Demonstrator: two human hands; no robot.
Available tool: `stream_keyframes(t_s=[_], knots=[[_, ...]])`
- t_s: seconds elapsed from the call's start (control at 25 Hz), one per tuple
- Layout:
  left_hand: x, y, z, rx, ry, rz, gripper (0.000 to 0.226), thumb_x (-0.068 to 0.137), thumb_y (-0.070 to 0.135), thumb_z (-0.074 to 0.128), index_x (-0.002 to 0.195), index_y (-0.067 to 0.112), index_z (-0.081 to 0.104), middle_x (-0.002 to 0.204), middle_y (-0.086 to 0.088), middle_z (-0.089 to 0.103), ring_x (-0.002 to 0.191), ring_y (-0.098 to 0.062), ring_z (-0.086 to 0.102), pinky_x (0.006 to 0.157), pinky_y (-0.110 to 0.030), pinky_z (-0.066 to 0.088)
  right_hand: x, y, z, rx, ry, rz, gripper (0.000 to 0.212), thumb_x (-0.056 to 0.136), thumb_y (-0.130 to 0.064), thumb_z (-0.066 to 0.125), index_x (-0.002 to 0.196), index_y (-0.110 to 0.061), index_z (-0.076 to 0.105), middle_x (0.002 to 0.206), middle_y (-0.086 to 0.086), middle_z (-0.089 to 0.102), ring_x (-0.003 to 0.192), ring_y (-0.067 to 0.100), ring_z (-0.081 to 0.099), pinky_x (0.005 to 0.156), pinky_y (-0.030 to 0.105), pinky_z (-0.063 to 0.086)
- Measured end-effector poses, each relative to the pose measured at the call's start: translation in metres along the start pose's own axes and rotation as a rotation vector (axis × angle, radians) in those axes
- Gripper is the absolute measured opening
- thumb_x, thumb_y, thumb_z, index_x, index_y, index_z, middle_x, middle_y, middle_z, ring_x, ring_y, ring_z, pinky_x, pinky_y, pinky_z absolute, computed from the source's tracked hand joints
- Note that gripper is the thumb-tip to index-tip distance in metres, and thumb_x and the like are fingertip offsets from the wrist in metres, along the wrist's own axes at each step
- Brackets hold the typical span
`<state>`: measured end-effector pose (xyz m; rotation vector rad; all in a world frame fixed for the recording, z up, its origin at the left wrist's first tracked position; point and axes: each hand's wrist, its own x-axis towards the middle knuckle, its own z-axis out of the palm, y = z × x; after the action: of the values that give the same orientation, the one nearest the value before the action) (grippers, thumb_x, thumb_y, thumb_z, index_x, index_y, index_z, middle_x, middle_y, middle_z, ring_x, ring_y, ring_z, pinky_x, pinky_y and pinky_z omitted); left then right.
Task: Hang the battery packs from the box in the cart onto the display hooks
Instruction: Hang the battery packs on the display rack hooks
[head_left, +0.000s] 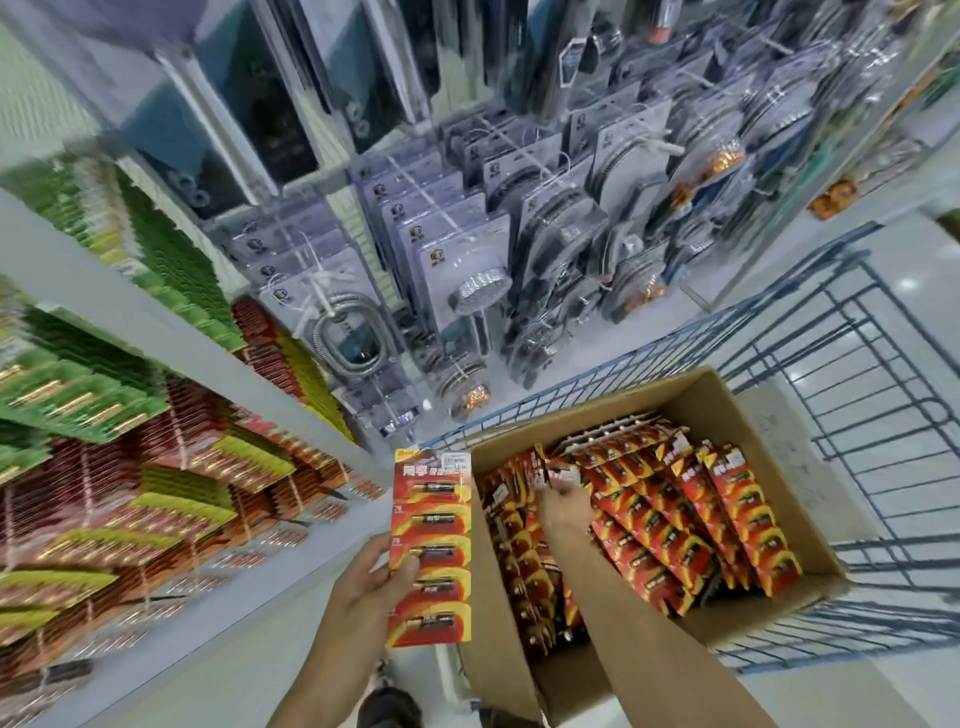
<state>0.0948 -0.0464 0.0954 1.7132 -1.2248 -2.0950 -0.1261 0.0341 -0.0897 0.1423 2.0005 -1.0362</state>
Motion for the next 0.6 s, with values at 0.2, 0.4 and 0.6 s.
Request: stream_keyframes(t_s=[0.2,0.4,0.6], knots=[[-0.004,0.013,-0.017,-0.007,-0.034,0.039,0.047,0.079,0.034,0.074,0.124,0.022,0.066,0.107,-0.009,0.08,0.095,-0.034,0.078,0.097,-0.058,0.056,-0.059,-0.02,-0.033,0.124,0.107,-0.172,0.029,0.101,-0.042,0.061,0.12,-0.02,0.059,0.094,0.006,0.071,0.081,0.017,0.064,0.076,0.034,0.053],[-0.015,0.031,-0.037,-0.079,-0.139,0.116,0.036,0.087,0.028,0.074,0.122,0.023,0.066,0.105,-0.009,0.08,0.092,-0.033,0.078,0.088,-0.05,0.059,-0.166,-0.073,-0.072,0.417,0.112,-0.47,0.02,0.103,-0.04,0.058,0.109,-0.022,0.065,0.096,0.0,0.076,0.092,0.016,0.072,0.081,0.033,0.06],[-0.034,0.066,-0.077,-0.205,-0.19,0.247,0.04,0.084,0.021,0.075,0.123,0.02,0.066,0.11,-0.014,0.078,0.094,-0.034,0.078,0.082,-0.047,0.059,-0.251,-0.135,-0.053,0.679,-0.148,-0.523,0.012,0.098,-0.031,0.063,0.095,-0.022,0.07,0.092,0.009,0.069,0.082,0.022,0.069,0.074,0.038,0.055]])
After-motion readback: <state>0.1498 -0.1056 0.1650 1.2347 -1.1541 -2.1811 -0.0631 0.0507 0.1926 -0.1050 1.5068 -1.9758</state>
